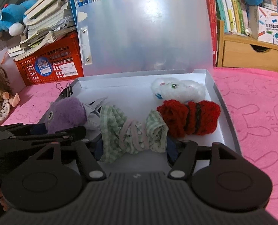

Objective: Organize objects
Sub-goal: 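Lower purple plush into box with left while right lowers checkered cloth inside, then open both grippers and withdraw them from the box toward the table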

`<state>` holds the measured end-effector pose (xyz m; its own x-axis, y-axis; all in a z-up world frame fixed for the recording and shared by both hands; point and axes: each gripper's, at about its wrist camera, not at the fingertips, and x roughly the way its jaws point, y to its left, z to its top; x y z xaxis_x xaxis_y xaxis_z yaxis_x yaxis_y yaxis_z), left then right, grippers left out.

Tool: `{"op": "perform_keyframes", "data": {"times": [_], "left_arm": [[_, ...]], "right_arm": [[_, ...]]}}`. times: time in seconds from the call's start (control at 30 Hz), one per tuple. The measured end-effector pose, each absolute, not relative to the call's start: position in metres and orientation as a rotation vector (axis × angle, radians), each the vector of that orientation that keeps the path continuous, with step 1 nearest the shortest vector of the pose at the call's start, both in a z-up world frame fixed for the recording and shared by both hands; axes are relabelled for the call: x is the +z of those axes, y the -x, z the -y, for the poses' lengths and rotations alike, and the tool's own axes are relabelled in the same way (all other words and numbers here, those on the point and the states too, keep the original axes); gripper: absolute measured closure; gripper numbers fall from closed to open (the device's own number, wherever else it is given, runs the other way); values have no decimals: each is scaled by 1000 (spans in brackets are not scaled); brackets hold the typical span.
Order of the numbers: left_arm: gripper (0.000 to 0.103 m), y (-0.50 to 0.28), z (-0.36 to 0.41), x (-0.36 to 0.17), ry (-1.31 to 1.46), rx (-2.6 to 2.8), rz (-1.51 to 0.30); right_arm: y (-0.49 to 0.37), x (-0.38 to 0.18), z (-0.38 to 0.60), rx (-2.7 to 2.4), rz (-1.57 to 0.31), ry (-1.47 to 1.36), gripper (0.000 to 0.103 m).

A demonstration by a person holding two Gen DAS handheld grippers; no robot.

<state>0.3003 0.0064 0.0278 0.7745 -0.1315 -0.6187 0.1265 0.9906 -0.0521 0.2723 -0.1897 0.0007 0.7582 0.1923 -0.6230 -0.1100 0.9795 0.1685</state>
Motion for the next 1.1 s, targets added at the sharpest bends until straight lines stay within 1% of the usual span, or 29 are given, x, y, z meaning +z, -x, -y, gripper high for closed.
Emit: {"op": "perform_keyframes", "data": {"times": [0.1,0.13,0.23,0.3,0.5,0.6,0.8,1.1], "left_arm": [[35,-296,-7,34,9,-148,-658],[34,-295,-6,37,8,-147,-652],[31,-289,-6,45,4,-149,-627],[26,-284,-6,50,3,-151,-614],[21,-258,-3,67,-22,-186,-575],[20,-243,-1,75,-54,-190,-550],[20,-208,-1,88,-56,-214,-517],[20,-148,-5,90,-54,-258,-487]], "right_arm": [[-267,8,191,150,-656,-118,17],[-266,10,192,147,-645,-117,16],[-260,19,193,143,-621,-103,16],[-256,25,195,144,-607,-96,16],[-236,44,202,157,-568,-85,15],[-222,55,207,170,-541,-87,13],[-187,69,215,195,-494,-68,12],[-131,69,218,227,-449,-40,11]]}}
